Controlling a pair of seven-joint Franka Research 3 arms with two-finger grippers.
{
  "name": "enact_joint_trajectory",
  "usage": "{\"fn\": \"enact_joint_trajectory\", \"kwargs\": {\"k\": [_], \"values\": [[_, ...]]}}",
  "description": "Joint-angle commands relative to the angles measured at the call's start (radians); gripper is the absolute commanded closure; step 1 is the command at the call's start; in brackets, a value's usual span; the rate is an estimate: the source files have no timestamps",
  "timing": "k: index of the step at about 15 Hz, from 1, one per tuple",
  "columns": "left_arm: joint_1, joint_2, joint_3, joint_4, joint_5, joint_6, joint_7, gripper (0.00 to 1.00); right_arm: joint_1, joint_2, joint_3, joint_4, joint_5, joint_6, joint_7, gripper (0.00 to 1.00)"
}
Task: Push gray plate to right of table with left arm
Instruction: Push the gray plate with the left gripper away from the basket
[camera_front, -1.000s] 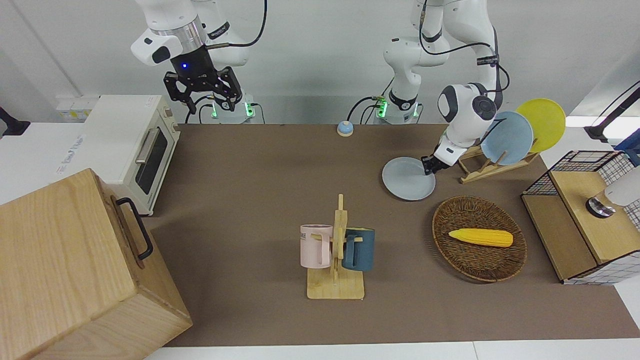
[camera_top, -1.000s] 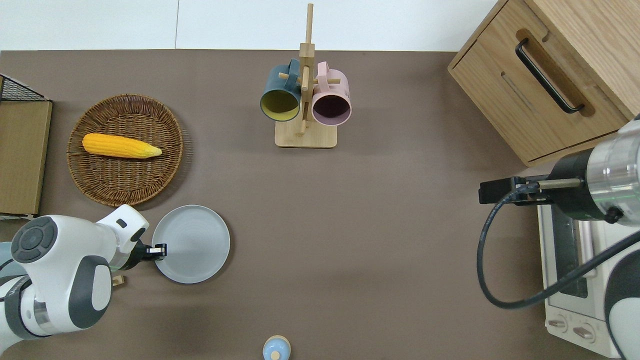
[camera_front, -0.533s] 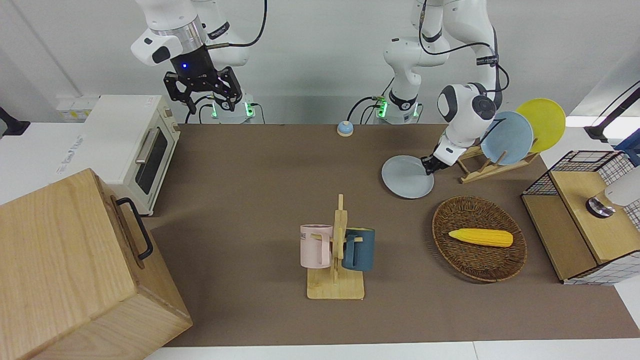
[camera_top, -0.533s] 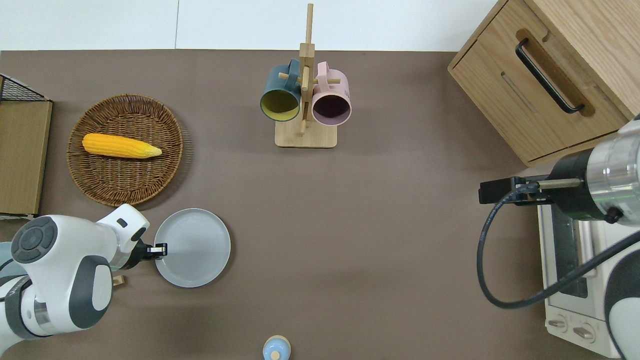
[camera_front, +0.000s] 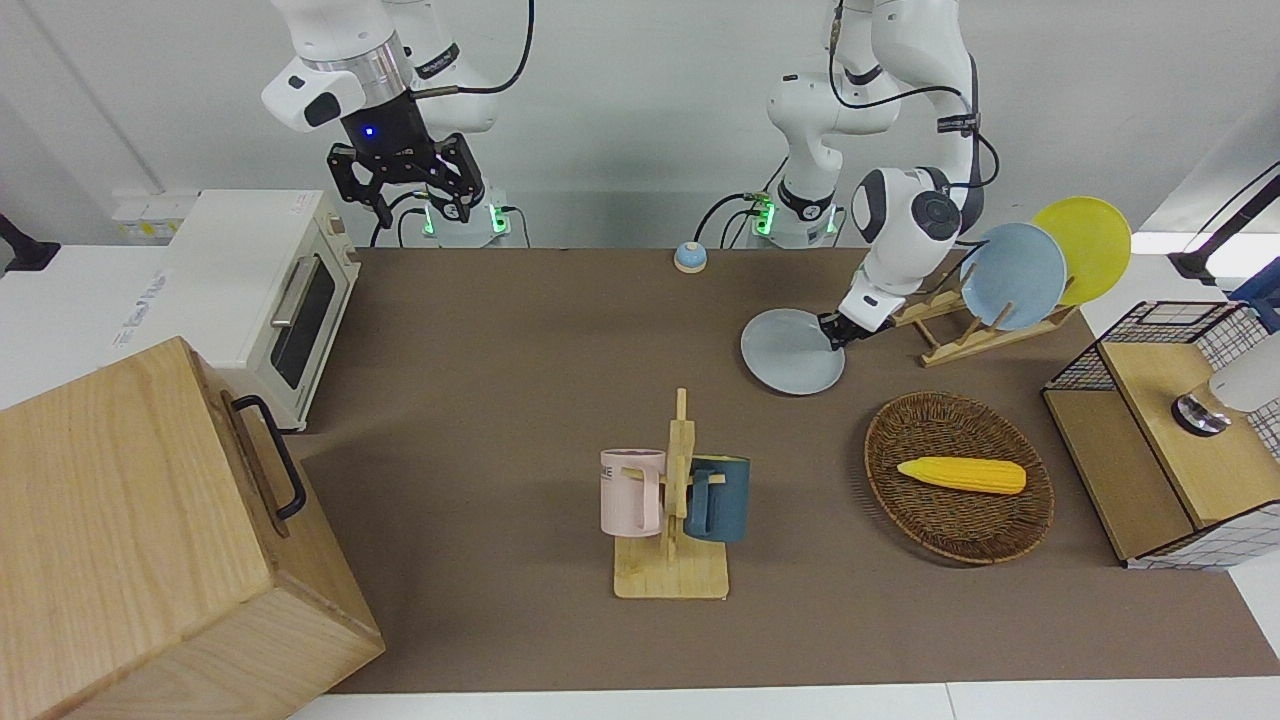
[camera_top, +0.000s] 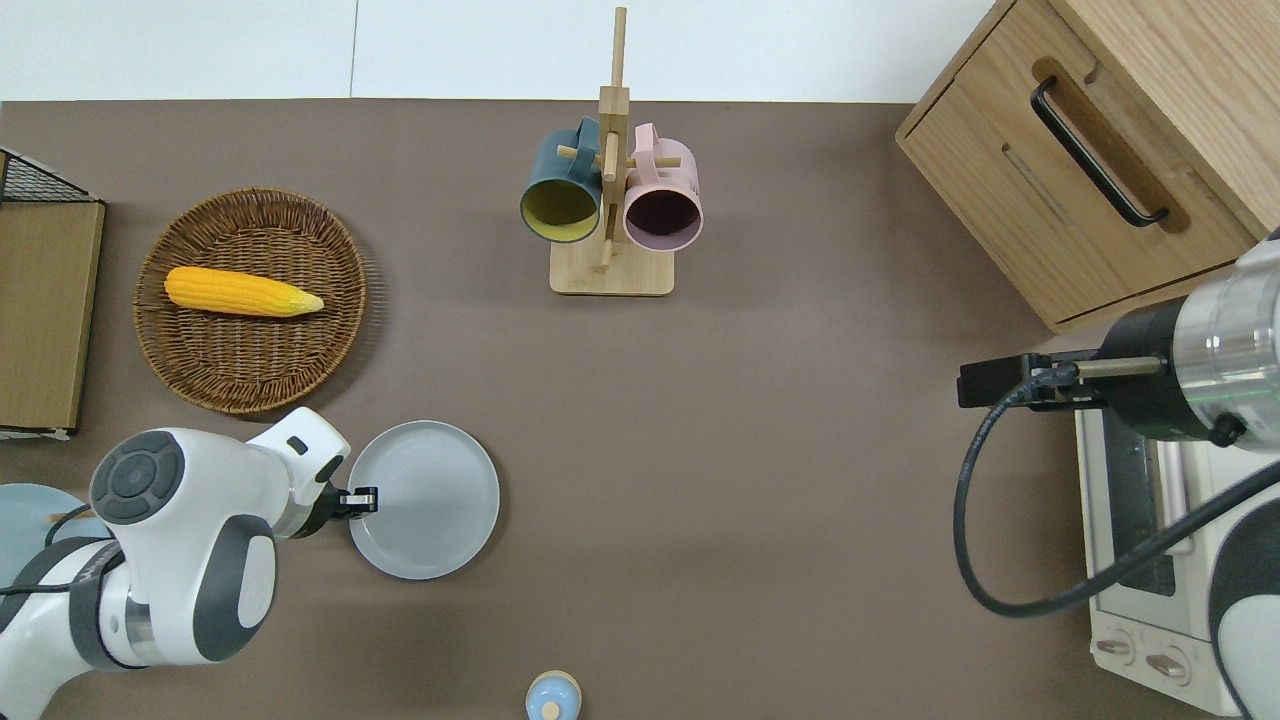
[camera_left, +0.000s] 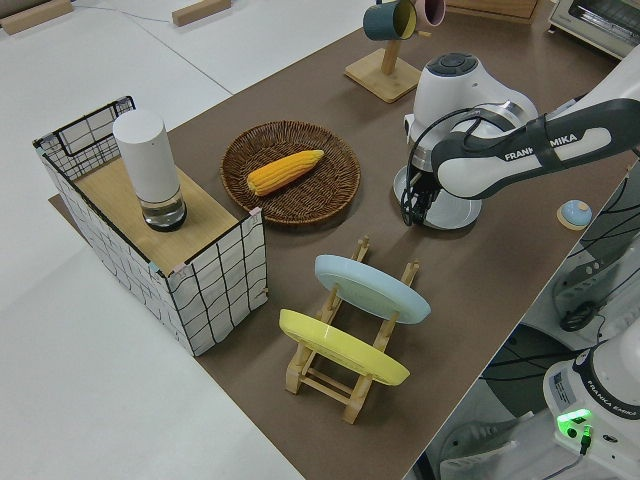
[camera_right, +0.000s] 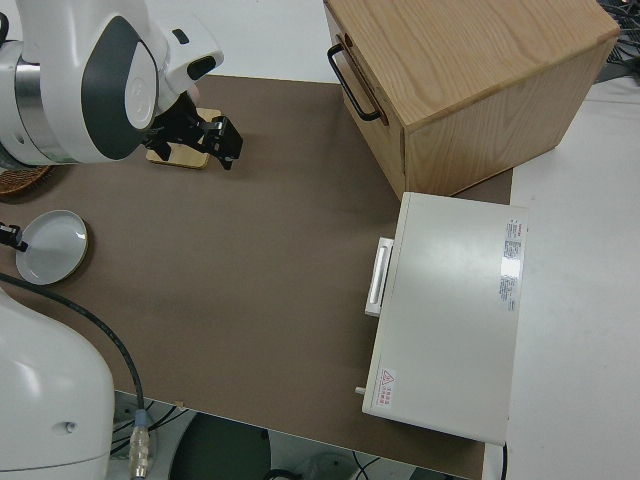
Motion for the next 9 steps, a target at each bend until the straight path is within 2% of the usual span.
{"fn": "enact_joint_trajectory", "kwargs": {"k": [1, 9], "values": [[-0.107, 0.02, 0.004, -0.01, -0.013, 0.025, -0.124, 1.0, -0.006, 0.006, 0.004, 0.014, 0.016, -0.007, 0.002, 0.005], [-0.251, 0.029, 0.001, 0.012, -0.074, 0.038, -0.218, 1.0, -0.006, 0.006, 0.004, 0.014, 0.016, -0.007, 0.002, 0.005]]}}
